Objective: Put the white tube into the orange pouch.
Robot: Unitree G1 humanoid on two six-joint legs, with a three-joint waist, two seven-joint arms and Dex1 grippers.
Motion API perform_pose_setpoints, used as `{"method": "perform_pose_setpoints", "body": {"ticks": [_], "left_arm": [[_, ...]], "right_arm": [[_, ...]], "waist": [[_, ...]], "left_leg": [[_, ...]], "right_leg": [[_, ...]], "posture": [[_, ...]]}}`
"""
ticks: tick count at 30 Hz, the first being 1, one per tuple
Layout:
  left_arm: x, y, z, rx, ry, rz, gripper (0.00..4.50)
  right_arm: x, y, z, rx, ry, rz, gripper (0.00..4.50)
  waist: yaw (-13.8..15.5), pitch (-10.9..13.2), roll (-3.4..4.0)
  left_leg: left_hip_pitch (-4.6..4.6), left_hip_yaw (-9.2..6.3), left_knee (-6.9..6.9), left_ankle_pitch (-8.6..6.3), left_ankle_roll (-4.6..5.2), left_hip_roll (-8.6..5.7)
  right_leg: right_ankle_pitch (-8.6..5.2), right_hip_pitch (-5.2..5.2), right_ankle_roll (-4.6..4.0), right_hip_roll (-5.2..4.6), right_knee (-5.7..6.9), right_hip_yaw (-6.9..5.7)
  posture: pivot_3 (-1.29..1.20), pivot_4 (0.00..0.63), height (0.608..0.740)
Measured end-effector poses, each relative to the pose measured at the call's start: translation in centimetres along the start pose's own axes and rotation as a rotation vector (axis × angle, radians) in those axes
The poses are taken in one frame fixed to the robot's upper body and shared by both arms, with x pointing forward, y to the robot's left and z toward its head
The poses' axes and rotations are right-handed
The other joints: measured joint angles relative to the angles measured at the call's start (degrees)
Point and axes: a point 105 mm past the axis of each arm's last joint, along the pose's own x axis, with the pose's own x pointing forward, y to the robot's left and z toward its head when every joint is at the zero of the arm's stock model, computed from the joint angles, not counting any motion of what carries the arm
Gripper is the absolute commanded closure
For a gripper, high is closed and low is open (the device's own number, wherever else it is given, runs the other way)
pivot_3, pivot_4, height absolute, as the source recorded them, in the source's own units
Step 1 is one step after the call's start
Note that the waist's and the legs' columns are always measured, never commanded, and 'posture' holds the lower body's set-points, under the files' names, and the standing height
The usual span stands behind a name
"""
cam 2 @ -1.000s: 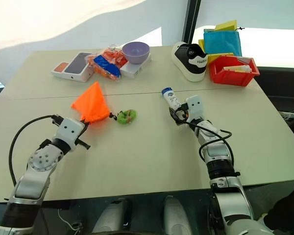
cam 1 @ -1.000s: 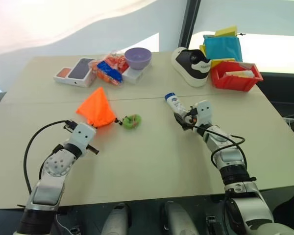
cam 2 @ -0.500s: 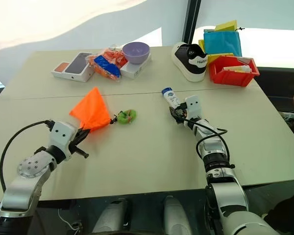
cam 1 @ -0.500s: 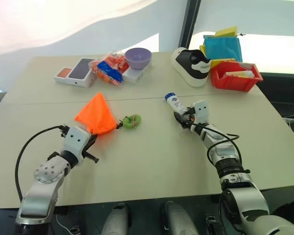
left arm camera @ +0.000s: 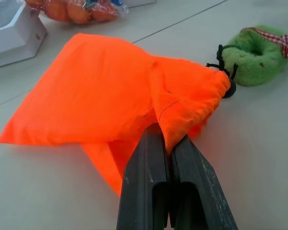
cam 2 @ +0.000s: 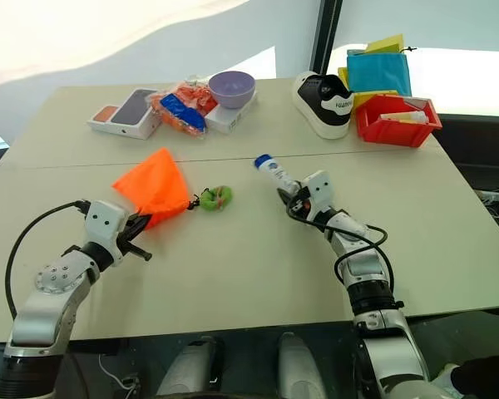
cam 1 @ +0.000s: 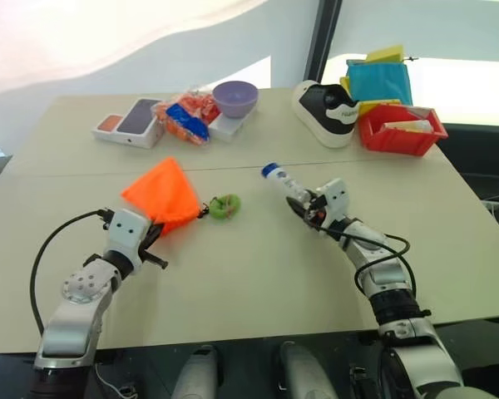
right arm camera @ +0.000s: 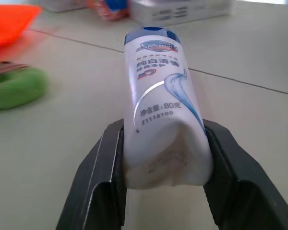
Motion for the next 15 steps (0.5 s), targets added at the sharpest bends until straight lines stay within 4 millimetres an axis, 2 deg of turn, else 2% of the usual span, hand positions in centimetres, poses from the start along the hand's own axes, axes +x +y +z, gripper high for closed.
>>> {"method": "perform_pose_setpoints", "body": {"ticks": [4,6,10,15], "left_arm": [[0.3,0.5,0.9,-0.022,-0.014,-0.003,4.50],[0.6,0.5,1.2,-0.033,-0.023,-0.012,4.50],[0.6,0.5,1.2,-0.035,-0.006,-0.019,4.50],[0.5,0.2,1.7,-0.033,-0.016,-0.039,4.50]], "right_arm": [[-1.1,7.1,0.4,-0.021,0.044,0.333,2.85],[-0.8,9.6,0.2,-0.003,0.068,0.430,2.85],[0.6,11.7,0.4,-0.009,0.072,0.483,2.85],[3.9,12.2,0.7,0.001,0.052,0.417,2.85]], "waist": [[-0.04,-0.01,-0.01],[-0.06,0.00,-0.01],[0.03,-0.01,-0.03],[0.09,-0.01,-0.04]], "left_leg": [[0.03,-0.02,0.01,0.00,0.00,0.02],[0.03,-0.02,0.04,0.00,0.00,0.02],[0.02,-0.02,0.11,0.00,-0.01,0.01],[0.00,-0.03,0.08,0.01,-0.02,0.01]], "right_leg": [[-0.11,0.01,-0.17,0.02,0.00,-0.02],[-0.12,0.01,-0.19,0.03,0.01,-0.02],[-0.10,0.01,-0.23,0.02,0.01,-0.02],[-0.09,-0.02,-0.21,0.02,0.02,-0.02]], "posture": [[0.00,0.150,0.740],[0.00,0.150,0.740],[0.00,0.150,0.740],[0.00,0.150,0.740]]}}
